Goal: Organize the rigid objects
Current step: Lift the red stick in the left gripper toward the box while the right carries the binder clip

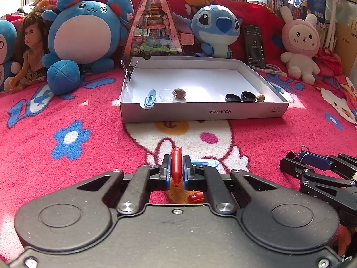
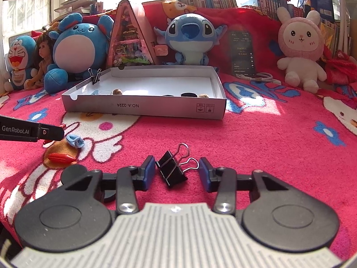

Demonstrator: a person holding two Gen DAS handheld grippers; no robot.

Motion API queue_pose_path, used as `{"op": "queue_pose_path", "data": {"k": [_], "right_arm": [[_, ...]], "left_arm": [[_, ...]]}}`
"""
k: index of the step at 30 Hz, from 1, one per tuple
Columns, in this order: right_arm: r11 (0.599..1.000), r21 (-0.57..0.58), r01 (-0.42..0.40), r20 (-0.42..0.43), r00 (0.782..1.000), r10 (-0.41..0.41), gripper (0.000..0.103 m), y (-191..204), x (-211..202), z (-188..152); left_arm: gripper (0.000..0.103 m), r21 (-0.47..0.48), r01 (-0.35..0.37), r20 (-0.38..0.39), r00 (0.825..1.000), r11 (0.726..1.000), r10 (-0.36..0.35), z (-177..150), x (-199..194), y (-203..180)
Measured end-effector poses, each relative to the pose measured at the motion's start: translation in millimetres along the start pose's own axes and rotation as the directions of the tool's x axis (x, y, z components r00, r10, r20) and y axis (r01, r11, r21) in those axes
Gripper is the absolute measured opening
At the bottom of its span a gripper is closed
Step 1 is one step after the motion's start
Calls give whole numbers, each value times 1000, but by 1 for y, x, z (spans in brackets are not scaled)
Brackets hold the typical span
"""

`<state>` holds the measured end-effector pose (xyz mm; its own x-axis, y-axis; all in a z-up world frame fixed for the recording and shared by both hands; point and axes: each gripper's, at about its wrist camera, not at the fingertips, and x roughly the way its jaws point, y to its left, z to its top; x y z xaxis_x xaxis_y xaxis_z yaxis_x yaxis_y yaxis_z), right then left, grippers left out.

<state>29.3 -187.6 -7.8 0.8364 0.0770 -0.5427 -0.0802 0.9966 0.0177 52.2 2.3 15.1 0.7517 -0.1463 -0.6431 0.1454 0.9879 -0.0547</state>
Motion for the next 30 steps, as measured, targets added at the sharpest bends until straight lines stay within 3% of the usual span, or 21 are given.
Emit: {"op": "queue_pose_path", "data": {"k": [1,2,6,15,30], "right_arm": [[1000,7,-2,1,1000,2,43,-1,0,2],[1000,11,0,-3,1000,0,25,-2,0,3],[999,38,15,-18,1000,-15,18,-9,5,12],[999,52,13,-7,1000,-13,16,-12,3,15],[997,74,16,69,997,-21,16,-22,0,51]], "left_arm": [[10,-2,2,1,1000,1000,-2,1,0,1],[10,-6,5,1,1000,1000,-5,3,-1,1],[10,-23,12,3,1000,1000,-12,10,0,4],[10,-21,5,17,1000,1000,-5,16,-1,4],[10,-22,26,35,999,999,-25,39,2,4]]}}
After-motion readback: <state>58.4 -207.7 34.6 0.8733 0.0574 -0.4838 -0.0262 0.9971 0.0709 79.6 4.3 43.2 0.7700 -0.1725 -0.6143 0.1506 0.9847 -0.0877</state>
